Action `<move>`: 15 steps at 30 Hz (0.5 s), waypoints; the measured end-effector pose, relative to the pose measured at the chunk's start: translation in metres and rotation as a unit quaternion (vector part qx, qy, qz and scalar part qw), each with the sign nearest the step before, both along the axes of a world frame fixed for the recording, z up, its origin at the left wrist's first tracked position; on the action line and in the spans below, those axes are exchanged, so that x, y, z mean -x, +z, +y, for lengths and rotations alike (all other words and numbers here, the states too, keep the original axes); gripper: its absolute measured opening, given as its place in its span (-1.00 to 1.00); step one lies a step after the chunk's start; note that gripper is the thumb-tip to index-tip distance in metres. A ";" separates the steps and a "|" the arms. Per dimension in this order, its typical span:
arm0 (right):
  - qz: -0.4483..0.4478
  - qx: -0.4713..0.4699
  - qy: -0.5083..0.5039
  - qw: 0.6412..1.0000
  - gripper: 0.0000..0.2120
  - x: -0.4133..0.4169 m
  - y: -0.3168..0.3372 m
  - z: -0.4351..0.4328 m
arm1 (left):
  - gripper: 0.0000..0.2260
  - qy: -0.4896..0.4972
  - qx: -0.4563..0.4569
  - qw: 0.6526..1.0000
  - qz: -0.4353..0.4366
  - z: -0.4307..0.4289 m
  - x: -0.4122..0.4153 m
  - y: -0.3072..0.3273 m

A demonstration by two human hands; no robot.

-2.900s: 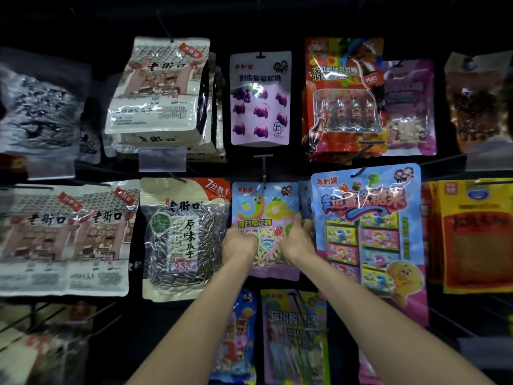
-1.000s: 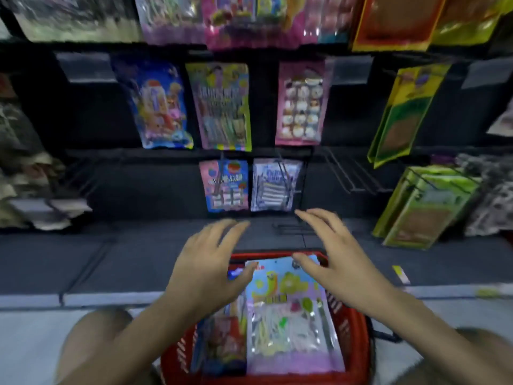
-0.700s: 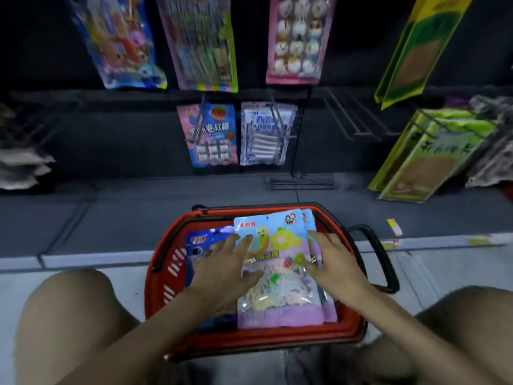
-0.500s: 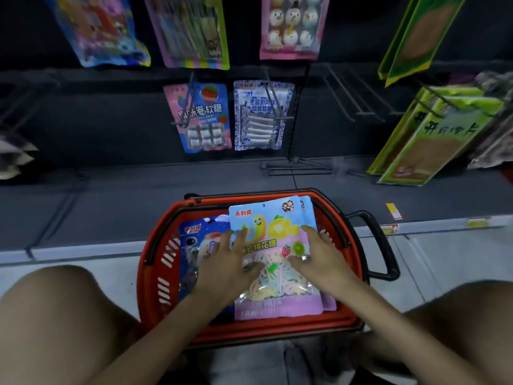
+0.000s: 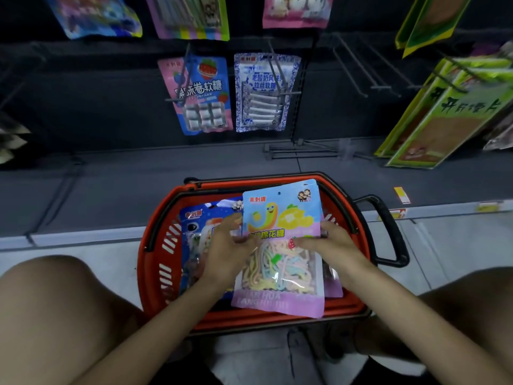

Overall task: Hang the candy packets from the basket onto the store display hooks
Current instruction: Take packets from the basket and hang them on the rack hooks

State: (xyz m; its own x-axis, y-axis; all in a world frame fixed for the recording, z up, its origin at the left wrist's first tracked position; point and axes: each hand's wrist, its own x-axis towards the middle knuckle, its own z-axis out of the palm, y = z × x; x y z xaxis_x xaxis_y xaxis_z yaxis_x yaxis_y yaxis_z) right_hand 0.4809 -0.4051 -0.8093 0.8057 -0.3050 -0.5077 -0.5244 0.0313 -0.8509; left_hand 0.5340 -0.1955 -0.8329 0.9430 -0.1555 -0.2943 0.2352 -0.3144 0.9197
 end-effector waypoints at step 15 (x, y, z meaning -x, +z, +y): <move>-0.106 -0.161 -0.032 0.981 -0.78 0.000 0.037 0.003 | -0.54 0.032 0.193 0.978 0.067 0.010 -0.008 0.031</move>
